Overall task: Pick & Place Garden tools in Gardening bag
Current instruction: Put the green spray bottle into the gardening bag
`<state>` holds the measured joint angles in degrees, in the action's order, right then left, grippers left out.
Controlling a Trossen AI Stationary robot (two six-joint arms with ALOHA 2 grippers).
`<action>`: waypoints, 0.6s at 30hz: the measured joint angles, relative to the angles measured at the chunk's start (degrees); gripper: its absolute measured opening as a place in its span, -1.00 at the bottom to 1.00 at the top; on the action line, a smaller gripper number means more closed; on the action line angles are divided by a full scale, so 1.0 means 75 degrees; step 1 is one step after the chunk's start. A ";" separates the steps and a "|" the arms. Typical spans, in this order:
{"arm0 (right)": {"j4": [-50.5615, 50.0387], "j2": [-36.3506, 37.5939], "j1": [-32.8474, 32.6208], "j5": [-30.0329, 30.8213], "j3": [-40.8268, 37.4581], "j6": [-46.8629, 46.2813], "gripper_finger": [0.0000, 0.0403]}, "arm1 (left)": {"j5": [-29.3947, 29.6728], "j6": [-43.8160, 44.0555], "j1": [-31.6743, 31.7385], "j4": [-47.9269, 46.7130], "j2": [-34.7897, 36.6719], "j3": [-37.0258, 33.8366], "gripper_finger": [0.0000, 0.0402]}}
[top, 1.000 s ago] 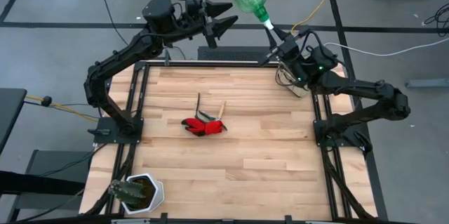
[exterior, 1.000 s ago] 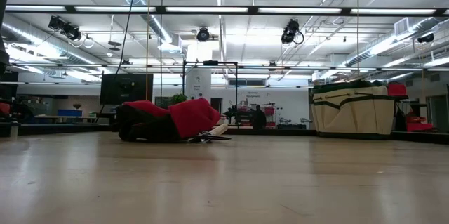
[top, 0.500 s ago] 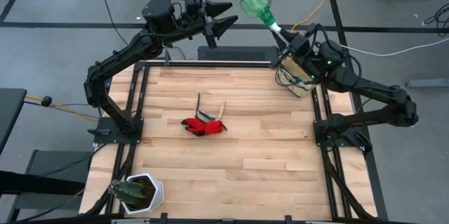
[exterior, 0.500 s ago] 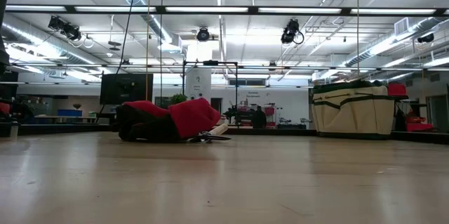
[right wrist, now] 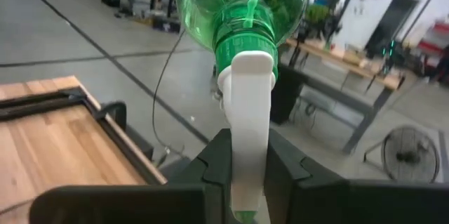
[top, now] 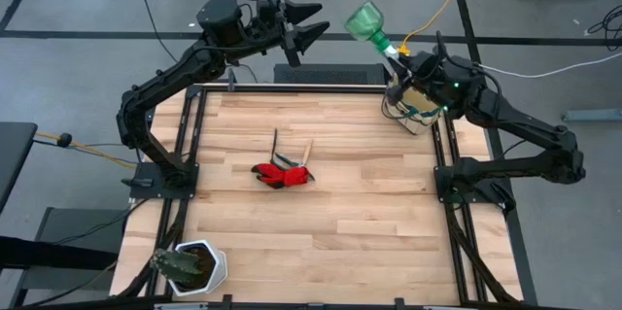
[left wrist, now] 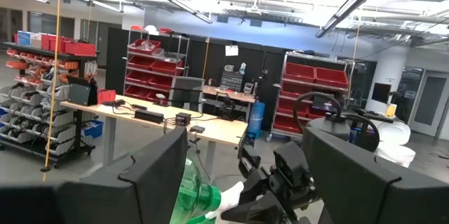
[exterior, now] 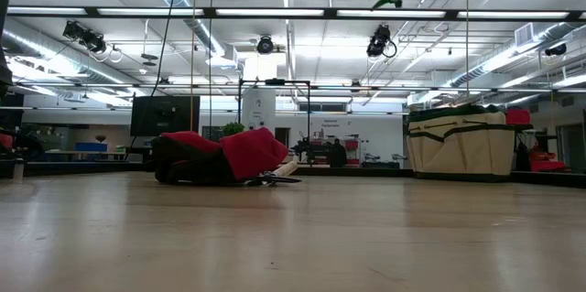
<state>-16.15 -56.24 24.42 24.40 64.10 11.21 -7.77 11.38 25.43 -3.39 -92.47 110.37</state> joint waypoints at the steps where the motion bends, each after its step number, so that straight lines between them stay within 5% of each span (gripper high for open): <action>1: -0.0182 0.0038 0.0021 0.0000 0.0000 -0.0130 -0.74 | 0.0000 0.0000 -0.0001 -0.0017 0.0001 0.0000 0.45; 11: -0.1434 0.0361 0.0071 0.0001 0.0023 -0.1032 -0.74 | 0.0000 0.0003 0.0000 -0.0216 0.0000 0.0000 0.45; 18: -0.3463 0.0216 0.0187 0.0009 0.1079 -0.1522 -0.74 | -0.0002 0.0006 0.0000 -0.0216 0.0000 0.0003 0.45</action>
<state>-42.13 -54.62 25.82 24.47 72.19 -0.20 -7.78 11.42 25.43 -5.02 -92.47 110.39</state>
